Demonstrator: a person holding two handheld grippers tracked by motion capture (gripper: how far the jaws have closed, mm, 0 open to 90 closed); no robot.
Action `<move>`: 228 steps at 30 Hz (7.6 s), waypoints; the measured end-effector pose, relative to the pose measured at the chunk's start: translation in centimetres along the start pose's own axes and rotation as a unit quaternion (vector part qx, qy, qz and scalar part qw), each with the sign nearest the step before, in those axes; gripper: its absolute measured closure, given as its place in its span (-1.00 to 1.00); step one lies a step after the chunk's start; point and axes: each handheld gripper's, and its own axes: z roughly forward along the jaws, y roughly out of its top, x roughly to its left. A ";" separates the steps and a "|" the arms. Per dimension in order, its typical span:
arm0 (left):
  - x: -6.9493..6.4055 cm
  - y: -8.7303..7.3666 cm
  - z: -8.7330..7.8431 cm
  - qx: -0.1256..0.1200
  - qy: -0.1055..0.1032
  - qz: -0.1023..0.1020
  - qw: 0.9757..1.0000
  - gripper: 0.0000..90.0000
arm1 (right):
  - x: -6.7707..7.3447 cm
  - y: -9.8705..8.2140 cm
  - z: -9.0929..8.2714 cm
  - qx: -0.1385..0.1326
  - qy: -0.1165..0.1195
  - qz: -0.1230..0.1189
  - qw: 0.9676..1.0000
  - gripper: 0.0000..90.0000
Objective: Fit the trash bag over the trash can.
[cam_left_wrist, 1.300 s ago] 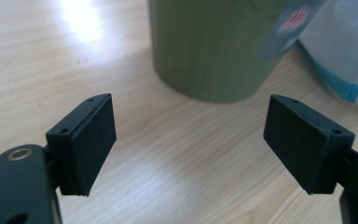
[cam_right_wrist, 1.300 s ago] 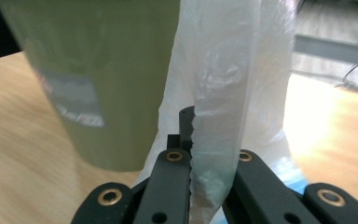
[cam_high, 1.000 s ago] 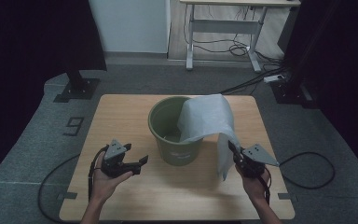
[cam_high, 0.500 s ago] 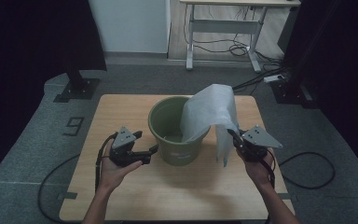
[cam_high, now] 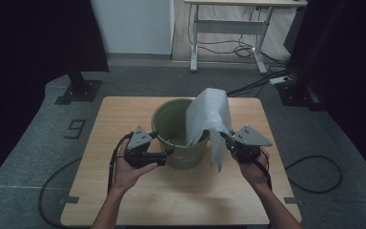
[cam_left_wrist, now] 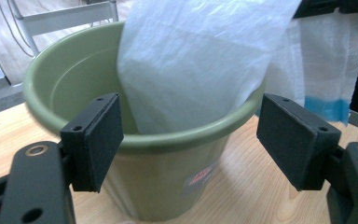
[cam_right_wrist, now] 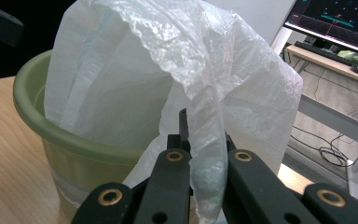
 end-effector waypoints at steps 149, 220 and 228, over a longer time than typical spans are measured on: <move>0.3 3.6 1.8 0.012 -0.049 -0.016 0.999 -0.62 | -2.4 -2.2 -0.7 -0.069 0.029 0.026 0.997 0.96; 3.8 3.3 2.5 -0.067 -0.018 -0.083 0.994 1.00 | -5.0 -4.6 0.3 -0.006 0.017 0.011 1.000 0.97; 5.2 2.8 1.0 -0.086 -0.002 -0.102 0.991 1.00 | -6.2 -4.7 -0.5 -0.025 -0.022 -0.002 0.999 0.97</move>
